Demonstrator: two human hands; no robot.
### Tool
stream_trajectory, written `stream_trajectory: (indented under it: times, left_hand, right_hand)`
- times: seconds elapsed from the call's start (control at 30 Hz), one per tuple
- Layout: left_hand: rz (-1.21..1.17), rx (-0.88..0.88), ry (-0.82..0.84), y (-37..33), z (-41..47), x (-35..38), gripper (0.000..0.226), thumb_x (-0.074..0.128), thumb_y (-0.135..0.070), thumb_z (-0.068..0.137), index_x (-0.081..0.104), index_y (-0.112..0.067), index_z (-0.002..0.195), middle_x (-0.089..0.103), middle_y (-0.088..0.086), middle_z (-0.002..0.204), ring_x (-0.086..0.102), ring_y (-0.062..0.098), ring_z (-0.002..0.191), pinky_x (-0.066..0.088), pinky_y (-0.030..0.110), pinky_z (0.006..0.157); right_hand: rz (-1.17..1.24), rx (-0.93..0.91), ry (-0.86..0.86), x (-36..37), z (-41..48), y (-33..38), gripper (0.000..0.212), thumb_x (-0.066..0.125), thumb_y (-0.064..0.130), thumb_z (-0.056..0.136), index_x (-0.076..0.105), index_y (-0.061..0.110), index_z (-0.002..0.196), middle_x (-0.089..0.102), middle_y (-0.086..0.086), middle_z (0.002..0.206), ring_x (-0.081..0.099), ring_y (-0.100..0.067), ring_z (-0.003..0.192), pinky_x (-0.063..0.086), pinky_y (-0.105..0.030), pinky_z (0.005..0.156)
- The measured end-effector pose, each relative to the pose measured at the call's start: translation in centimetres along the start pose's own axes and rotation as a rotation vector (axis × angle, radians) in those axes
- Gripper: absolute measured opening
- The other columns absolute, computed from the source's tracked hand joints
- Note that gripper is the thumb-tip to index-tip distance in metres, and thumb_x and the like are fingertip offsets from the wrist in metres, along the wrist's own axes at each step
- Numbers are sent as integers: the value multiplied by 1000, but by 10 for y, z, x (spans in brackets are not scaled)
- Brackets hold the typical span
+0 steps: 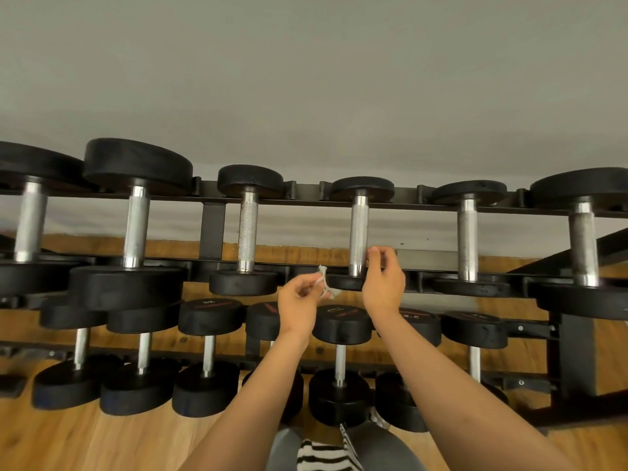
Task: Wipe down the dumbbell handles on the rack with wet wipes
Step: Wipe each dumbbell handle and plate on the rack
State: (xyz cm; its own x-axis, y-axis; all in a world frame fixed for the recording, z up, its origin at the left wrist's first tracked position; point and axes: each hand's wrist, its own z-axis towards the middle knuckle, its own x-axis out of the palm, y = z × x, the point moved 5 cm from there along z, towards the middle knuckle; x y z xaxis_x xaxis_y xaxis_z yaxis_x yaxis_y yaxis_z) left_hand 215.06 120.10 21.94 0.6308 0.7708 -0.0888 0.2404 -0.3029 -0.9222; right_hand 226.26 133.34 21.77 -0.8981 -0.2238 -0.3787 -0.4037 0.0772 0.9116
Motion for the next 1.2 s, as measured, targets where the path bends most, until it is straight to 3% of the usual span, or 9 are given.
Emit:
stream_trajectory:
  times: [0.2,0.33,0.47,0.57,0.67,0.87,1.03,1.2]
  left_hand:
    - [78,137,5,-25,-20,12,20,64,-4,91,70,-23,90,71,-2,89,69,10,83,53,16,75]
    - [76,188,8,-36,-37,28,14,64,-1,91,70,-14,91,70,1,82,67,3,73,50,10,70]
    - [79,206,-11,-39,-47,39,11,64,-4,91,71,-12,95,70,2,83,67,3,74,49,10,71]
    - [145,237,43,-41,-54,56,14,65,-4,91,72,-14,97,71,0,90,67,8,83,51,13,75]
    - [183,240,81,-42,-60,75,14,66,-4,90,72,-13,99,71,0,94,65,11,90,51,14,77]
    - [80,166,91,-45,-63,85,35,66,-8,90,63,-19,123,69,1,105,66,11,97,54,26,87]
    - [136,227,215,-57,-63,120,22,67,-9,90,69,-25,106,70,-5,106,65,4,96,54,23,86]
    - [200,281,266,-53,-67,161,13,71,-13,88,67,-25,91,67,-10,94,62,-2,89,50,15,79]
  right_hand:
    - [28,0,71,-2,0,2,24,43,38,101,59,20,106,64,2,98,59,-13,94,45,-24,74]
    - [57,22,173,-3,3,2,18,44,35,101,55,21,104,62,-1,101,59,-16,95,47,-27,80]
    - [138,38,333,-7,4,2,16,42,31,103,53,20,107,58,-5,107,56,-15,97,45,-21,78]
    - [198,32,423,-11,2,-3,14,42,28,103,56,25,106,58,-7,114,57,-19,106,49,-32,93]
    - [216,11,462,-25,-7,-9,19,41,29,103,60,30,104,59,-6,115,59,-19,105,52,-39,94]
    - [265,6,475,-64,-12,2,22,44,21,103,66,16,99,67,-5,99,63,-20,97,52,-38,92]
    - [349,54,325,-104,-11,12,23,45,15,102,64,19,90,65,0,90,61,-12,86,49,-21,77]
    - [259,-59,168,-154,-4,9,22,44,11,102,66,9,98,66,-4,92,61,-3,84,48,-14,77]
